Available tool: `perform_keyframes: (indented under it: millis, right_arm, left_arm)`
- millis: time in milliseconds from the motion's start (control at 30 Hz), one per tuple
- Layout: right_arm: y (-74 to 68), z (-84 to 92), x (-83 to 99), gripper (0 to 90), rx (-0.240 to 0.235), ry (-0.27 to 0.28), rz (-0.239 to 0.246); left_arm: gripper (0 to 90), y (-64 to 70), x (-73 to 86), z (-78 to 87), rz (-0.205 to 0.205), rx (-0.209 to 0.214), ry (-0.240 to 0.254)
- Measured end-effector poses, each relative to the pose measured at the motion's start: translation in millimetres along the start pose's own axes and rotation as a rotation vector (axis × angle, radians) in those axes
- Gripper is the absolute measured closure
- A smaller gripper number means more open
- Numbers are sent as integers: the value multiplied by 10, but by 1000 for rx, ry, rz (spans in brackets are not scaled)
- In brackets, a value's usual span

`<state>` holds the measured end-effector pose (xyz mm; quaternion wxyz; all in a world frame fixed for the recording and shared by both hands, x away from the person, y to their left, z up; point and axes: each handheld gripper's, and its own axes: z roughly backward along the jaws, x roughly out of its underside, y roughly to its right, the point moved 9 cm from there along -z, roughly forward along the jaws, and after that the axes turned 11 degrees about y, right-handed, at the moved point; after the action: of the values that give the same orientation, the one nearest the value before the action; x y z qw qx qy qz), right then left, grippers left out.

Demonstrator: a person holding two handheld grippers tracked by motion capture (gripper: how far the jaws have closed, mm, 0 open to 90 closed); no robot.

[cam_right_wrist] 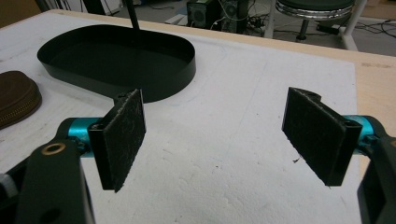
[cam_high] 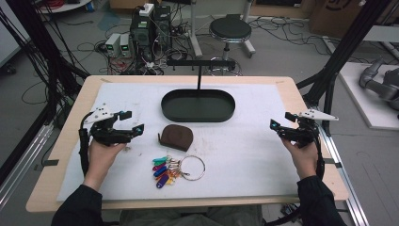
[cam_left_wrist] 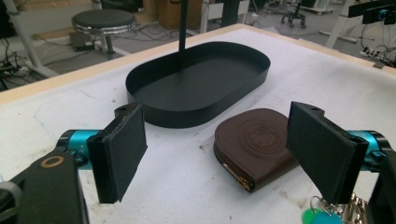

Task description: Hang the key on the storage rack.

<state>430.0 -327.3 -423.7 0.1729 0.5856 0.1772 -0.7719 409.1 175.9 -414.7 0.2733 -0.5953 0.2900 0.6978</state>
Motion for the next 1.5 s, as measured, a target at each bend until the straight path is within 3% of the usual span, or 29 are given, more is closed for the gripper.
perform_keyframes:
  millis: [233, 433, 567, 833, 900, 967, 1000, 1067, 1500]
  right_arm:
    - [33, -50, 29, 219, -1, -7, -5]
    - [18, -66, 61, 219, -7, -23, 2]
    - [16, -44, 69, 219, -5, -22, 8]
    - [22, -17, 82, 219, -1, -25, 18]
    - [16, -16, 84, 219, -1, -26, 17]
    - [14, -19, 86, 219, -2, -27, 20]
    - [5, -25, 93, 220, -6, -33, 23]
    - [-6, -33, 94, 252, -13, -33, 28]
    - [-13, -26, 102, 252, -16, -35, 34]
  left_arm:
    - [207, 49, -6, -12, -7, 4, -10]
    - [211, 164, -10, -92, -17, 44, -25]
    - [303, 238, -31, -138, -20, 65, -9]
    - [380, 463, 0, -269, -32, 158, -34]
    - [420, 568, 27, -301, -46, 214, -55]
    - [430, 600, 39, -316, -46, 227, -63]
    - [440, 673, 64, -347, -43, 267, -81]
    - [465, 737, 92, -380, -44, 291, -101]
    - [587, 1130, 278, -596, -75, 427, -191]
